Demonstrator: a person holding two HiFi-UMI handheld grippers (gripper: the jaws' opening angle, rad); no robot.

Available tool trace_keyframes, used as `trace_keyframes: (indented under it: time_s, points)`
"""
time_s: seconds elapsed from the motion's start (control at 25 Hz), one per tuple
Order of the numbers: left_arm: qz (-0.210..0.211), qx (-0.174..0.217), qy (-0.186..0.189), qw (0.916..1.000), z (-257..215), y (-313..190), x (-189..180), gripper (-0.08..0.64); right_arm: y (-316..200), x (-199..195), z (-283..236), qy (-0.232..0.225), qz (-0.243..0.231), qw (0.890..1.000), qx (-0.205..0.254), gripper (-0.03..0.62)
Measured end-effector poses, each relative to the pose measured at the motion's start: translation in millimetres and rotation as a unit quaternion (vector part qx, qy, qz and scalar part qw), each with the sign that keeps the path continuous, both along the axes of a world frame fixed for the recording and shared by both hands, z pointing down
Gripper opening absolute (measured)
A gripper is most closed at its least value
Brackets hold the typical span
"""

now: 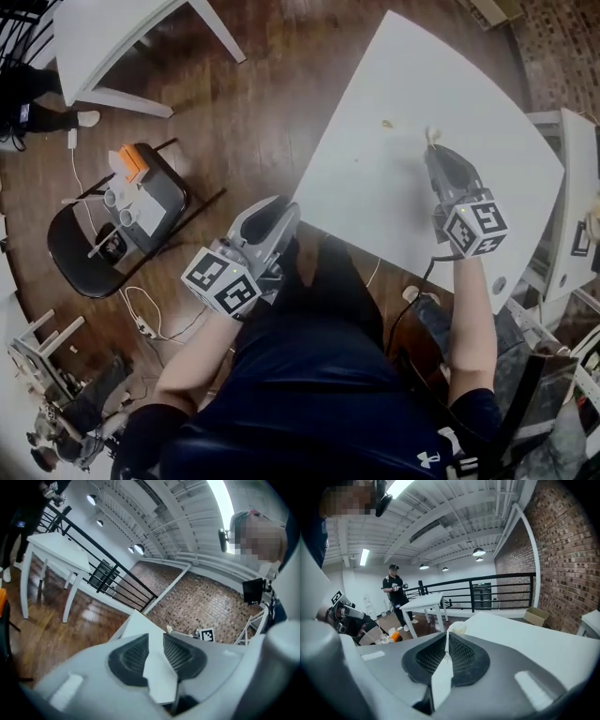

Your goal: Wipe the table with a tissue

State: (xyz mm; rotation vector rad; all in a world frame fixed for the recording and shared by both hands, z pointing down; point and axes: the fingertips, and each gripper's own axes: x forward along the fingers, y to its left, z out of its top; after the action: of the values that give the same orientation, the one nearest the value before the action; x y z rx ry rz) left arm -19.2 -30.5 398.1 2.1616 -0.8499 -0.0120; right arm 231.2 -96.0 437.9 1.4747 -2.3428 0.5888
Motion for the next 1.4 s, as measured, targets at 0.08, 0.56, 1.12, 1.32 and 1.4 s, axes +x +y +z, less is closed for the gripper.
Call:
trace_keyframes:
  time_s: [0.08, 0.56, 1.12, 1.32, 1.4]
  points:
    - [-0.008, -0.008, -0.001, 0.9999, 10.0, -4.6, -0.5, 0.095, -12.6, -2.1, 15.9, 0.022, -0.031, 0.999, -0.010, 0.019]
    - [-0.052, -0.047, -0.009, 0.9975, 45.4, -15.6, -17.0, 0.095, -61.5, -24.7, 101.5, 0.177, -0.226, 0.956, -0.060, 0.018]
    - [-0.070, -0.075, 0.001, 0.9947, 62.1, -23.7, -18.3, 0.095, -64.1, -31.0, 140.1, 0.194, -0.307, 0.927, -0.097, 0.018]
    - [-0.072, -0.078, 0.007, 0.9943, 62.3, -23.0, -18.4, 0.095, -56.9, -36.7, 141.6, 0.176, -0.323, 0.924, -0.106, 0.018]
    - [-0.072, -0.079, 0.006, 0.9943, 62.8, -21.7, -19.0, 0.095, -52.5, -36.8, 145.3, 0.170, -0.329, 0.923, -0.108, 0.018]
